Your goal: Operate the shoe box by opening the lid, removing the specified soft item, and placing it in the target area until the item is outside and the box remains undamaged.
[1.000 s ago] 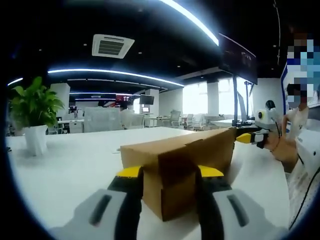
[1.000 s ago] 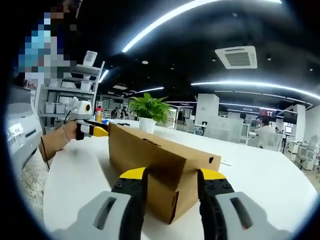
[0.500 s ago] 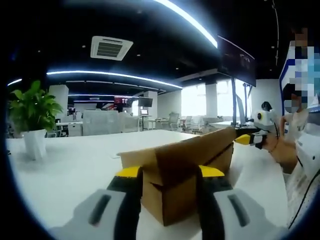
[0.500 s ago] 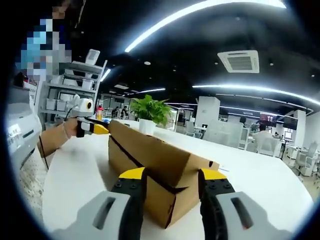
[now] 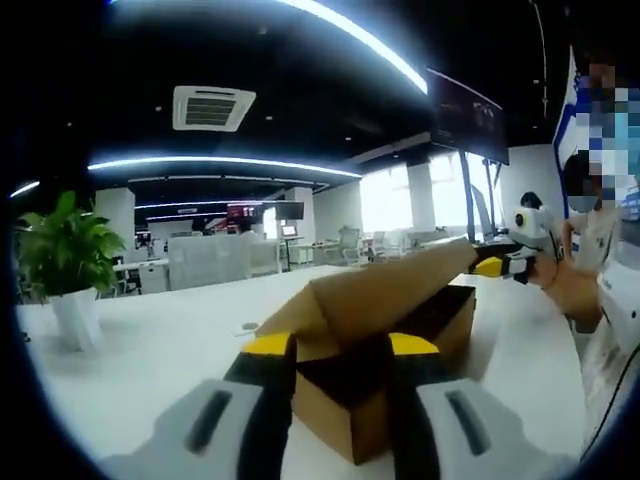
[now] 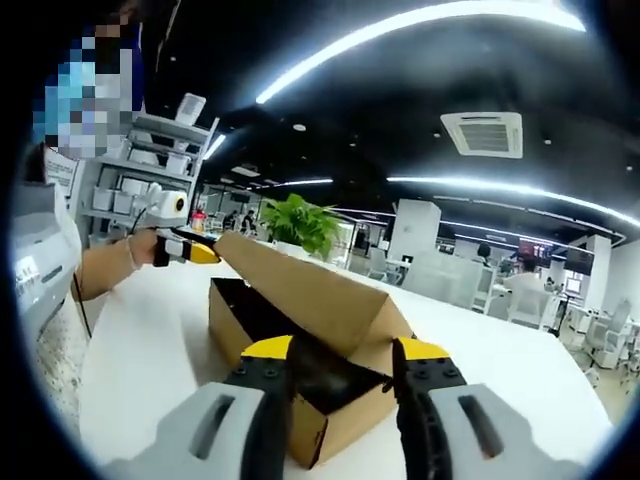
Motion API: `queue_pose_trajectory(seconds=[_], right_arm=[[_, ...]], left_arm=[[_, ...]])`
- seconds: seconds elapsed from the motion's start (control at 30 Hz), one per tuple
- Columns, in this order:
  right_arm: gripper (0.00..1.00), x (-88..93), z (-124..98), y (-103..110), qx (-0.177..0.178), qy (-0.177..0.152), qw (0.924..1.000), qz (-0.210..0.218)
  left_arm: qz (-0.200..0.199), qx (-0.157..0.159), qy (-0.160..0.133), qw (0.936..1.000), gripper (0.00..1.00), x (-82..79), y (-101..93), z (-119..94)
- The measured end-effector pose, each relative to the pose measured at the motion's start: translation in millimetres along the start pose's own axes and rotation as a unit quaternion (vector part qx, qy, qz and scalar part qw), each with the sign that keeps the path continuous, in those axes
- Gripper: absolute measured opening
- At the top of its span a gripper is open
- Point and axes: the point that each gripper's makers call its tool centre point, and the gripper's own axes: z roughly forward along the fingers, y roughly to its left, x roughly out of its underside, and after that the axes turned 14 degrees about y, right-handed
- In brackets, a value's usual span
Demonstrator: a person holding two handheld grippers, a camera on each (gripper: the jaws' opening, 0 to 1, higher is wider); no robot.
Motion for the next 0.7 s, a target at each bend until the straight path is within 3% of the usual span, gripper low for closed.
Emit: queue_pose_trajectory(seconds=[0.23, 0.4, 0.7], right_arm=[[0.35, -11.4, 1, -11, 0.011, -0.006, 0.9999, -0.008], [0.23, -15.3, 2, -22, 0.026, -0.005, 0.9996, -0.010], [0.14, -32.4, 3, -40, 0.051, -0.015, 0.9985, -0.012]], left_arm=[[0.006, 0.002, -0.007, 1.0000, 0.34, -13.7, 5.3, 1], [0.013, 0.003, -0.007, 0.9999, 0.35, -23.5, 9.0, 4], [0.033, -0.010, -0.007, 0.9994, 0.31, -39.6, 20.3, 9]])
